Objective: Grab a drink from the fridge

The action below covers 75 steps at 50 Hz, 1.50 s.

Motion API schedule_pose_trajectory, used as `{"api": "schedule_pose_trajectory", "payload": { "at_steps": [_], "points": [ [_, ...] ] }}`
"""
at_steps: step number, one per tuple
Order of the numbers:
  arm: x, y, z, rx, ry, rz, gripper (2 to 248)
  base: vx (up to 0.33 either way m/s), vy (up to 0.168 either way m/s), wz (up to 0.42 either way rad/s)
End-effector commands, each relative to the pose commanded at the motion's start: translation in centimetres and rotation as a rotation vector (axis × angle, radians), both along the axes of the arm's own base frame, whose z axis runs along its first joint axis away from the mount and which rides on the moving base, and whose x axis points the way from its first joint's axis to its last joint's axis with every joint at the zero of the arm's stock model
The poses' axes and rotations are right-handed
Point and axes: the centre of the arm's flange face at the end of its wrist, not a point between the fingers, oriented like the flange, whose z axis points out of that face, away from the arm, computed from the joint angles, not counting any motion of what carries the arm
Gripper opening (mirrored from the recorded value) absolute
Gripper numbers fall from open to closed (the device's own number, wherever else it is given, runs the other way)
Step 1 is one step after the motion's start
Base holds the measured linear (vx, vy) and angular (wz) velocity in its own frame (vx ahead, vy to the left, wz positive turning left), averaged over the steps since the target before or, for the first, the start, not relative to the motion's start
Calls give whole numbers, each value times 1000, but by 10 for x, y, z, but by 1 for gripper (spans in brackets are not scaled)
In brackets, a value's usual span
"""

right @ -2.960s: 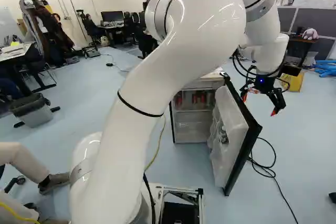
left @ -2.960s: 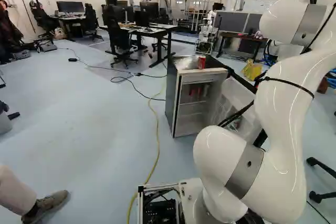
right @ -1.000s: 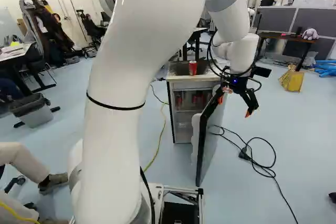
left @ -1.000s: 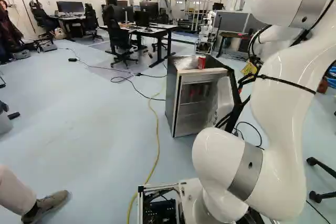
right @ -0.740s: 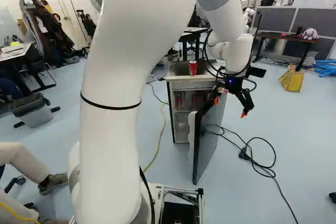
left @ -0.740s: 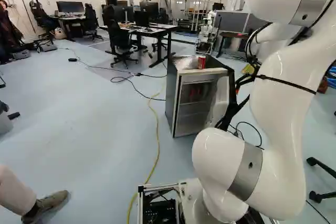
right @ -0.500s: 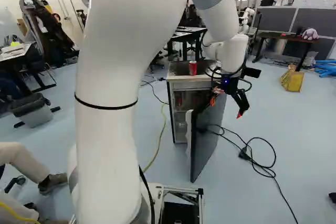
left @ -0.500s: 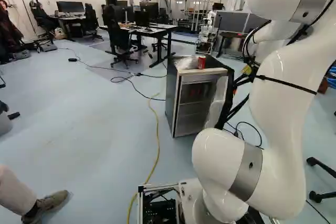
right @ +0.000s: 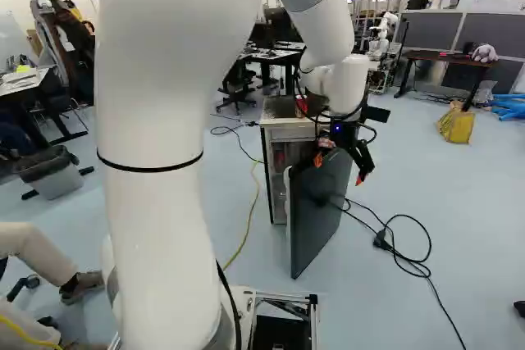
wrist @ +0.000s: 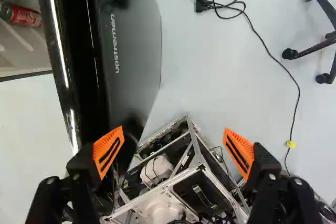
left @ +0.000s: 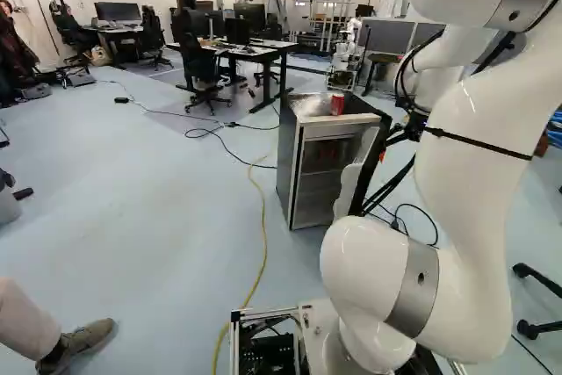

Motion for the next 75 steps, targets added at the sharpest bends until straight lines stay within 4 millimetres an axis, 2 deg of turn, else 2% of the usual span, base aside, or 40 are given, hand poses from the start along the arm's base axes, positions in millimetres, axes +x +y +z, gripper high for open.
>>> {"api": "schedule_pose_trajectory", "payload": {
  "at_steps": [34,56,75],
  "points": [
    [4,62,-1,13,18,103,247,0,0,0],
    [7,90,-1,16,24,157,247,0,0,0],
    [22,109,-1,14,22,206,247,0,0,0]
  ]
}}
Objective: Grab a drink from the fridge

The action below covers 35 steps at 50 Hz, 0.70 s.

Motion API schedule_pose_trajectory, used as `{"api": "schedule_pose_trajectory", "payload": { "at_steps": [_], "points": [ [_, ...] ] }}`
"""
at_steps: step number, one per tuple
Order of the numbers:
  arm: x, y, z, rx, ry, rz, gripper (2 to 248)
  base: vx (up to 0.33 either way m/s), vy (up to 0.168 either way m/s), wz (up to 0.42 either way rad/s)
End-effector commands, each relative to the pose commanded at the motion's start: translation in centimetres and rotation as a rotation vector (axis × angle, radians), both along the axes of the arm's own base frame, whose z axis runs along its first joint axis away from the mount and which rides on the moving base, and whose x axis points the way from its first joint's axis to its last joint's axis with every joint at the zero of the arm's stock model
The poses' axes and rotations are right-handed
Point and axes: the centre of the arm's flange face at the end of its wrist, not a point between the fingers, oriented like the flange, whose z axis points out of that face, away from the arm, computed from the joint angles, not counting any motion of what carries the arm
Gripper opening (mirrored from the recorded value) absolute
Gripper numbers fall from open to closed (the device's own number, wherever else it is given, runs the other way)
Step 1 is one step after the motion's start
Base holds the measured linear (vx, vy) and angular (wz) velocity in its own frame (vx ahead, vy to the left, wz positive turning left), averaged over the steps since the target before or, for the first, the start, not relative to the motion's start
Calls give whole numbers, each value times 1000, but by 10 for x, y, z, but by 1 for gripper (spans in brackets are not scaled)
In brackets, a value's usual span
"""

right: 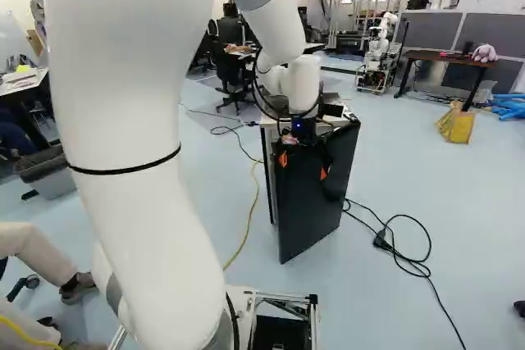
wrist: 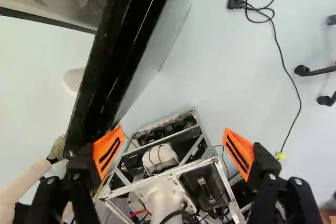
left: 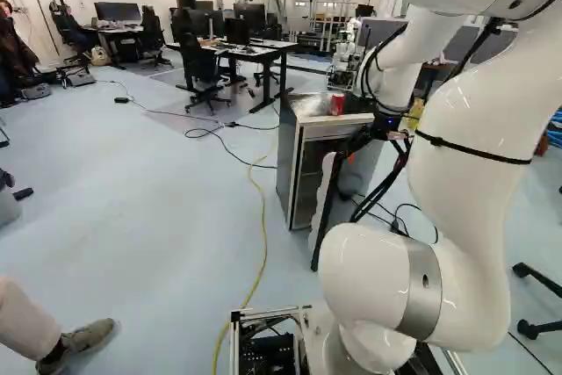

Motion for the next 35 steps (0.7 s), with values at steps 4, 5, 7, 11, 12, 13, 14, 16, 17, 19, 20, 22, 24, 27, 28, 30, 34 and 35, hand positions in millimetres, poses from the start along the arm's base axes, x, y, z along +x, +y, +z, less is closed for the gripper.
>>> {"api": "schedule_pose_trajectory", "payload": {
  "at_steps": [4,5,7,11,12,13,14,16,17,19,20,22,24,27,28,30,34,35],
  "points": [
    [4,3,0,-1,-1,8,247,0,0,0],
    [4,3,0,-1,-1,10,247,0,0,0],
    [6,4,0,-1,-2,14,247,0,0,0],
    [10,6,0,-2,-3,20,247,0,0,0],
    [11,6,0,-2,-4,22,247,0,0,0],
    [12,7,0,-2,-4,23,247,0,0,0],
    [13,7,0,-2,-4,24,247,0,0,0],
    [14,8,0,-2,-5,27,247,0,0,0],
    [15,8,0,-3,-6,28,247,0,0,0],
    [17,8,0,-3,-6,31,247,0,0,0],
    [18,9,0,-3,-7,32,247,0,0,0],
    [20,9,0,-4,-8,34,247,0,0,0],
    [22,10,0,-4,-8,37,247,0,0,0],
    [24,10,1,-5,-10,40,247,0,0,0],
    [25,10,1,-5,-10,41,247,0,0,0],
    [27,11,1,-5,-11,43,247,0,0,0],
    [31,11,1,-6,-13,47,247,0,0,0],
    [32,11,1,-6,-13,48,247,0,0,0]
  ]
}}
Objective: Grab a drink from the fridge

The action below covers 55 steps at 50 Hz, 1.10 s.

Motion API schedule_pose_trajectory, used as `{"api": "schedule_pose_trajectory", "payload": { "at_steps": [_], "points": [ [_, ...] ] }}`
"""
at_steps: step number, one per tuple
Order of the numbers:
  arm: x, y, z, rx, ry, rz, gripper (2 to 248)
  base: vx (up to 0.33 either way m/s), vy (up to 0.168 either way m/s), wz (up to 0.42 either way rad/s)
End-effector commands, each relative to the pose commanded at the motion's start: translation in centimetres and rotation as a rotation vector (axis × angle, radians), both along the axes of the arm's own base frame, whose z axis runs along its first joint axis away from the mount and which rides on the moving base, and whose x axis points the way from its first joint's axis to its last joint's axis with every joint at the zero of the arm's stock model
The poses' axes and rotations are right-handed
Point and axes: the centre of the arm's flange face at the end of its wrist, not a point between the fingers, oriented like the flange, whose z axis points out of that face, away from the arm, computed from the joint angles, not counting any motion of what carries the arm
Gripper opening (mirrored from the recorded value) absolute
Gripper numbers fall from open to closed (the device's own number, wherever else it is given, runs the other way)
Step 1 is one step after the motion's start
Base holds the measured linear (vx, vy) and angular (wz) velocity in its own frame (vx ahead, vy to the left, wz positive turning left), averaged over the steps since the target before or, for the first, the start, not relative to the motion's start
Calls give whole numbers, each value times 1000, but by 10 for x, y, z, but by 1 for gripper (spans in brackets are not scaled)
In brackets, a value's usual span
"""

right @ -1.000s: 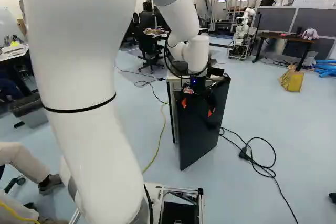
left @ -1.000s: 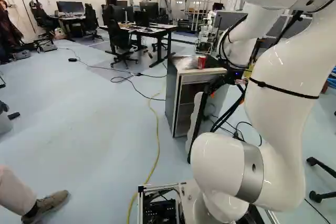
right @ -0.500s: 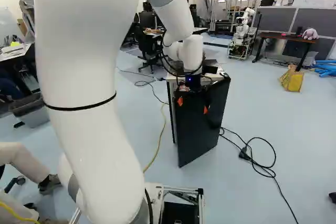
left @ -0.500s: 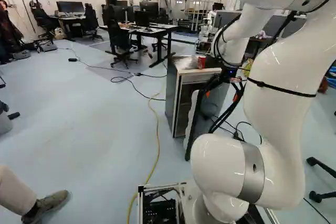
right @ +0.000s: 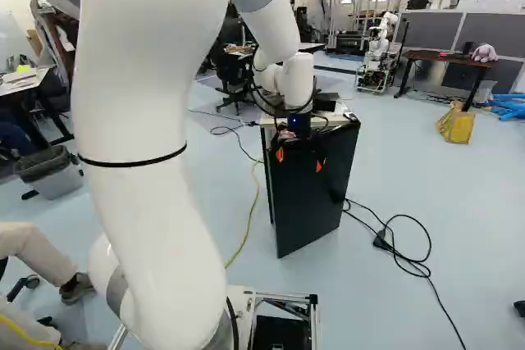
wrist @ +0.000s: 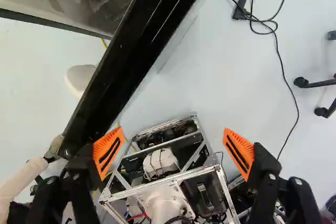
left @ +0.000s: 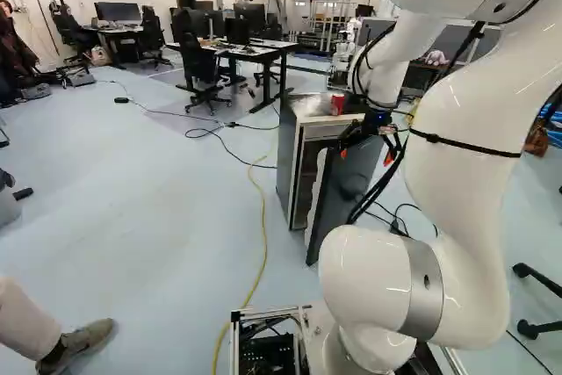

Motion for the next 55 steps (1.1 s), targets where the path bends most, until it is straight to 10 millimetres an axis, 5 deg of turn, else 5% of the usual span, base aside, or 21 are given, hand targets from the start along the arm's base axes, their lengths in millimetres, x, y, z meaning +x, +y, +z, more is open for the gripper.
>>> {"api": "schedule_pose_trajectory", "payload": {
  "at_steps": [33,55],
  "points": [
    [28,2,0,-7,-16,24,247,0,0,0],
    [37,-3,-29,11,25,23,247,0,0,0]
  ]
}}
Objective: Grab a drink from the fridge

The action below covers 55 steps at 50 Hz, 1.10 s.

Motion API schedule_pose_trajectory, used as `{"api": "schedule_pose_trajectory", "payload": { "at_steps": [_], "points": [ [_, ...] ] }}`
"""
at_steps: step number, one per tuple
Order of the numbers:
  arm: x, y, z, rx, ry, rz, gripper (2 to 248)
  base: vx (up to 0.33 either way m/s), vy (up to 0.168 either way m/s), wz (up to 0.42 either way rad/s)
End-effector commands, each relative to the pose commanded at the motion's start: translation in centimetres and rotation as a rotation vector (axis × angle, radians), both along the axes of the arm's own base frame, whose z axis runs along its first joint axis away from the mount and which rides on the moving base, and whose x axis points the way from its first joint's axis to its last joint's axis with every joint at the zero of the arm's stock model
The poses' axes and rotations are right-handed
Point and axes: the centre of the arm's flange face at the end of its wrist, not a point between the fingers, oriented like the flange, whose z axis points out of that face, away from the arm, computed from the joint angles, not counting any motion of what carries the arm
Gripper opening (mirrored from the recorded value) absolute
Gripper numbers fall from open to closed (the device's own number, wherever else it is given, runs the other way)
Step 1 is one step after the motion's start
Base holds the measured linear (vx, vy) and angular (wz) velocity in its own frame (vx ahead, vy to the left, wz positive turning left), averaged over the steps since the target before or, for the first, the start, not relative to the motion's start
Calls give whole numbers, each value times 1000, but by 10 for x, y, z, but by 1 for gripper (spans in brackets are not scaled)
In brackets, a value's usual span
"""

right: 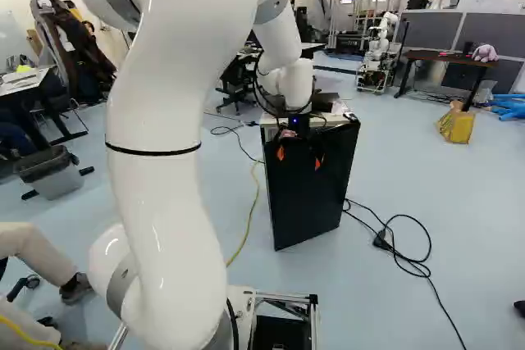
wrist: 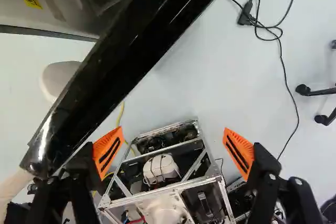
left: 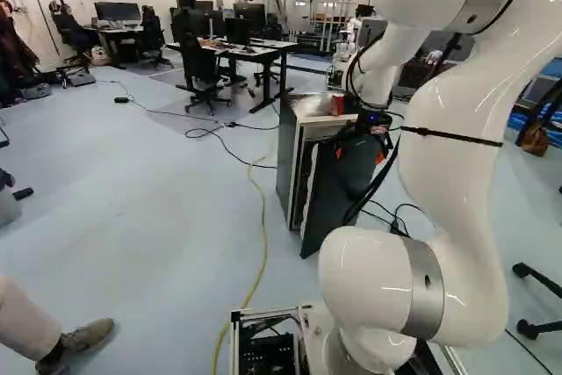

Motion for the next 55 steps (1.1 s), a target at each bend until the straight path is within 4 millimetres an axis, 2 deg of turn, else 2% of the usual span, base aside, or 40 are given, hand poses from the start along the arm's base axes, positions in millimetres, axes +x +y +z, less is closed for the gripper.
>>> {"api": "schedule_pose_trajectory", "payload": {
  "at_steps": [30,55],
  "points": [
    [-28,-4,-7,-1,-5,-27,247,0,0,0],
    [-33,-1,-7,-39,-101,-24,247,0,0,0]
  ]
}}
